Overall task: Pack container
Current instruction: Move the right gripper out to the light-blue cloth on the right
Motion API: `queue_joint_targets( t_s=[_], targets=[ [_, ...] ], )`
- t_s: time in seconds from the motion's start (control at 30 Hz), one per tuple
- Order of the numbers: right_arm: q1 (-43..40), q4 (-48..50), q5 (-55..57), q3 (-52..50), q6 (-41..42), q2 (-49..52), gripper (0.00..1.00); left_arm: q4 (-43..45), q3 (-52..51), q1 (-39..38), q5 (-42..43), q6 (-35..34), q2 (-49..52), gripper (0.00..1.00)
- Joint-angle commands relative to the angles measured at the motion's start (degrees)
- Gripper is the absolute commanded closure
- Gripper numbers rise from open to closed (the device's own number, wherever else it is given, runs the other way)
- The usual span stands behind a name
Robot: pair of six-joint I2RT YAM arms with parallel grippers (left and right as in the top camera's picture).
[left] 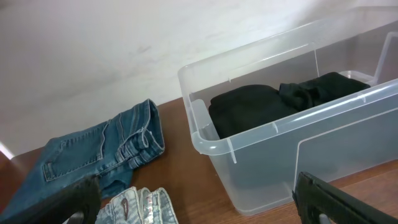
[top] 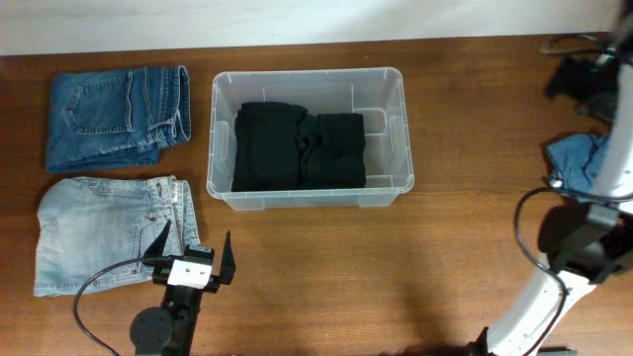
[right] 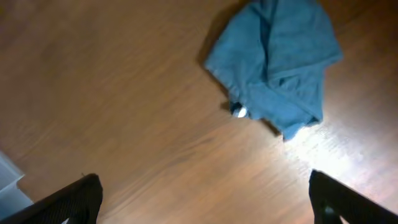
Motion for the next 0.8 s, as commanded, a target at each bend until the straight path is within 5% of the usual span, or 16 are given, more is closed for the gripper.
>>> queue_joint_targets(
  t_s=[0.0, 0.2, 0.23, 0.27, 0.3, 0.33, 0.37, 0.77],
  targets=[
    [-4.44, 4.07, -3.19, -5.77, -3.91, -0.39, 0.01, -0.09, -0.28, 0.35, -0.22, 0.48, -0.33, 0.01],
    [-10.75, 16.83, -3.13, -18.12, -5.86, -0.39, 0.07, -0.09, -0.28, 0.35, -0.22, 0.50, -0.33, 0.01],
    [-11.28, 18.56, -3.13, -19.50, -6.51, -0.37, 0.22, -0.09, -0.28, 0.35, -0.22, 0.48, -0.33, 0.01],
    [-12.07, 21.42, -3.13, -21.79, -6.78, -0.37, 0.54, -0.09, -0.28, 0.35, -0.22, 0.50, -0.33, 0.01],
    [-12.57, 22.99, -3.10, -23.26, -6.78, -0.37, 0.74, -0.09, -0.28, 0.35, -0.22, 0.48, -0.33, 0.01],
    [-13.16, 25.90, -3.13, -25.77, -6.78, -0.37, 0.91, -0.09, -0.28, 0.35, -0.22, 0.50, -0.33, 0.01],
    [-13.79, 28.02, -3.13, -27.56, -6.78, -0.28, 0.96, -0.09, -0.28, 0.35, -0.22, 0.48, -0.33, 0.01],
    [-15.34, 35.50, -2.91, -35.28, -6.25, 4.66, 0.96, -0.09, -0.28, 0.35, -0.22, 0.50, -0.33, 0.01]
  ],
)
